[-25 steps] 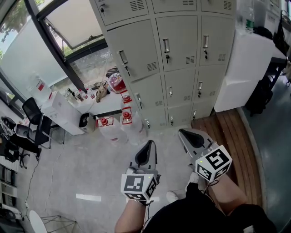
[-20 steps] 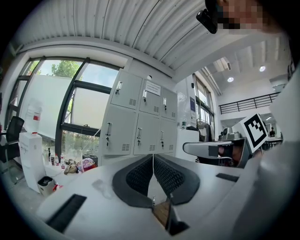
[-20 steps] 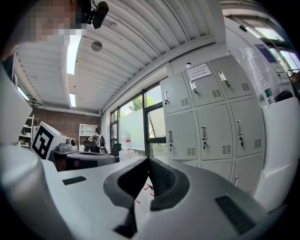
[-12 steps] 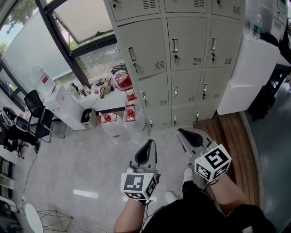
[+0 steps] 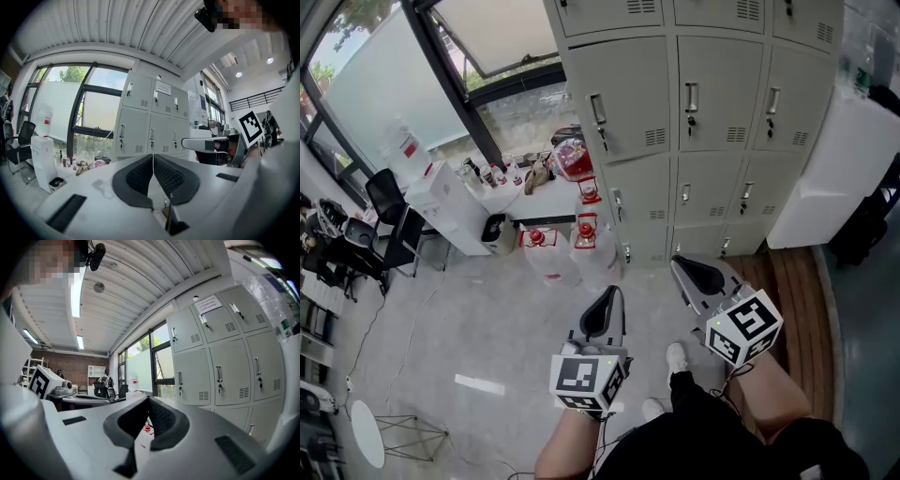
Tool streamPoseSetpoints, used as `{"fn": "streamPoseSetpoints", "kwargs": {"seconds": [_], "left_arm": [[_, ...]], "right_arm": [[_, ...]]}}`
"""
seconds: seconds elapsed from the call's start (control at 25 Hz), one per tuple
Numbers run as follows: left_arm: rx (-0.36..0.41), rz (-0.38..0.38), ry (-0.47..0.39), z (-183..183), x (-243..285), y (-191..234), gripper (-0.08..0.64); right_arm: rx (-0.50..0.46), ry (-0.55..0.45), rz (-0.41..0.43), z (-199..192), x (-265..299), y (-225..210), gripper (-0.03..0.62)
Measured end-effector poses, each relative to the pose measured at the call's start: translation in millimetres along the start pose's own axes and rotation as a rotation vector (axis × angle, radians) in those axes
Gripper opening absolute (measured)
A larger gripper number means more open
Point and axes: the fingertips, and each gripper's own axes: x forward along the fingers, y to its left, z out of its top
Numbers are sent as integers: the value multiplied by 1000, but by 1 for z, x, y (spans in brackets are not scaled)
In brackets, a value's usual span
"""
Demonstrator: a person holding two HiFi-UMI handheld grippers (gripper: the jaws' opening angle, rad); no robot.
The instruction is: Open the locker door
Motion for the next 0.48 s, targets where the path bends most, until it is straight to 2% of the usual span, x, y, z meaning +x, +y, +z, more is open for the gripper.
{"fn": "streamPoseSetpoints", "kwargs": {"seconds": [0.48], "left_arm": [[-1,67,28,5,70,37,20]], "right_arm": [[36,2,55,3,69,-63,54]]}}
